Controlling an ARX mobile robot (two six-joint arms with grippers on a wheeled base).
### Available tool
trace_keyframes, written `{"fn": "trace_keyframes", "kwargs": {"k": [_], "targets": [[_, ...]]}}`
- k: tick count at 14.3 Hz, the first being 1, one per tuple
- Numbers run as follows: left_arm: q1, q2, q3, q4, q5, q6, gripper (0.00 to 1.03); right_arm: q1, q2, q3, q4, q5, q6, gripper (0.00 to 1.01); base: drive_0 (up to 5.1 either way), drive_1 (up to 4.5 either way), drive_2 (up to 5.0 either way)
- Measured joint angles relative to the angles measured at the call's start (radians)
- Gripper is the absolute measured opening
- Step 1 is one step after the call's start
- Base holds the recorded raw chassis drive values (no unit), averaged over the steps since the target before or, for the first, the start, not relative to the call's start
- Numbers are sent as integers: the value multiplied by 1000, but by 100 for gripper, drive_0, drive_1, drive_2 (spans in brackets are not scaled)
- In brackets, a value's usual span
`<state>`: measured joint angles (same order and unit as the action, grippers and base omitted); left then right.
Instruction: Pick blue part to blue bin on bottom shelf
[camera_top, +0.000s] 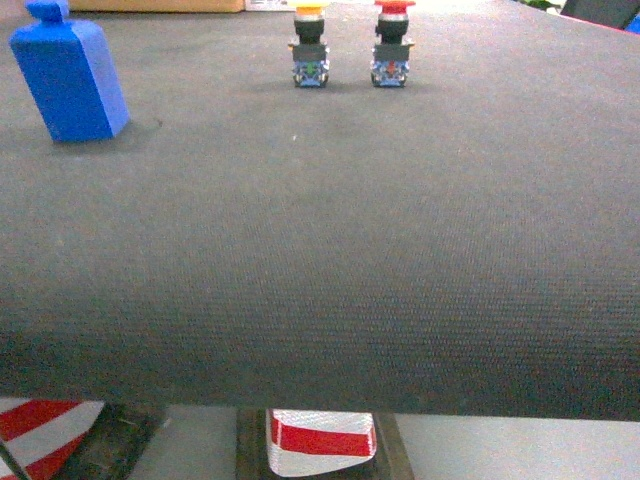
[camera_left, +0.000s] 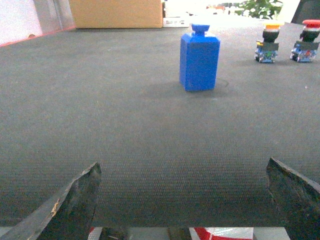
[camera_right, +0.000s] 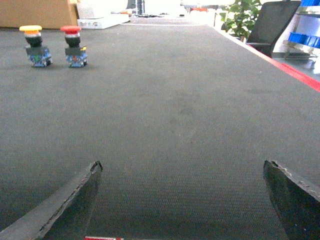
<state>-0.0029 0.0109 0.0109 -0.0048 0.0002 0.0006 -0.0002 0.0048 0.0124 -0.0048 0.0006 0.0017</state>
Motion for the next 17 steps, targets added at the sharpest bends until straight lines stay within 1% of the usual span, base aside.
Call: {"fn": "trace_keyframes", "kwargs": {"k": [17], "targets": [[0, 0, 0, 1, 0, 0, 98, 0, 0, 0, 0, 0, -1, 98, 0, 0, 0]]}}
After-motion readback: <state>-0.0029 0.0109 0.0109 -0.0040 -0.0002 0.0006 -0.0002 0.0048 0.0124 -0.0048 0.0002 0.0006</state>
